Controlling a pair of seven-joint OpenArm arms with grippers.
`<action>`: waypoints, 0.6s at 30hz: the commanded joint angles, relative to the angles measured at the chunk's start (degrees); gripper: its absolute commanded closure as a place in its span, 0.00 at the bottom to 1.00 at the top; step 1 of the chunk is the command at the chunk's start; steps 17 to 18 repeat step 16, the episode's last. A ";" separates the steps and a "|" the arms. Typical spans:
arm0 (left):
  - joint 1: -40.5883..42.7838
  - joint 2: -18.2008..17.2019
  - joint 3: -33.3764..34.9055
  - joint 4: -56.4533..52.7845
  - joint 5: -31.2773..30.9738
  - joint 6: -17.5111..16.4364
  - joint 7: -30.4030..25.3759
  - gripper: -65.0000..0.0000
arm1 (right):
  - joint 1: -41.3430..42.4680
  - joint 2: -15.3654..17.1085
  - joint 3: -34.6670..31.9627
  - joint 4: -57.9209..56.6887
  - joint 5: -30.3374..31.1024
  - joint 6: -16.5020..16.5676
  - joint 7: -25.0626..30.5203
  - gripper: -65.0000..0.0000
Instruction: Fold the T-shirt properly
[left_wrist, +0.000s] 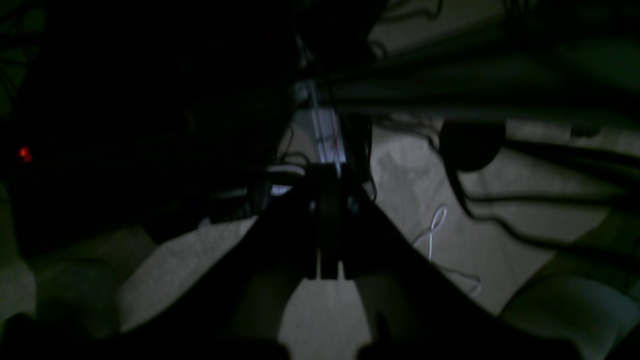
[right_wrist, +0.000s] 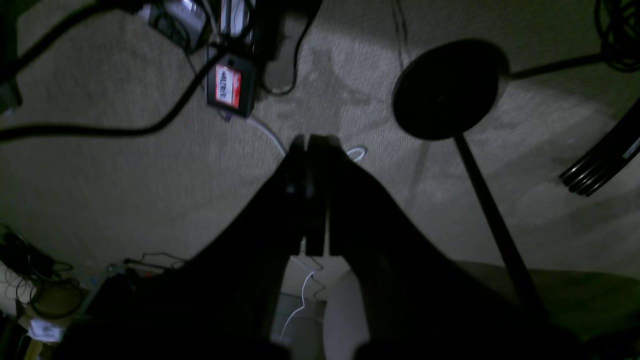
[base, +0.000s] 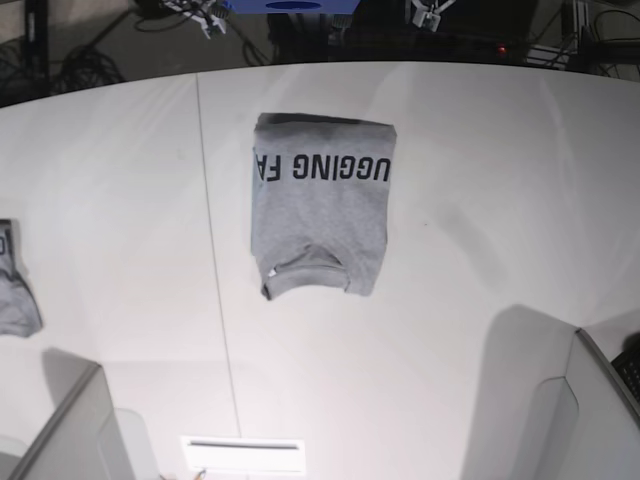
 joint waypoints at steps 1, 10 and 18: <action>0.34 0.13 0.08 -0.05 0.07 -0.20 -0.57 1.00 | -0.62 0.44 0.23 -0.07 -0.09 0.14 -0.26 1.00; -2.30 0.48 0.60 -5.02 0.59 -0.20 -0.57 1.00 | 0.44 1.14 0.14 -0.42 -0.09 0.14 -0.26 1.00; -2.65 0.04 0.08 -5.02 0.07 -0.20 -0.57 1.00 | 0.17 2.28 -0.12 -0.33 -0.17 0.14 5.02 1.00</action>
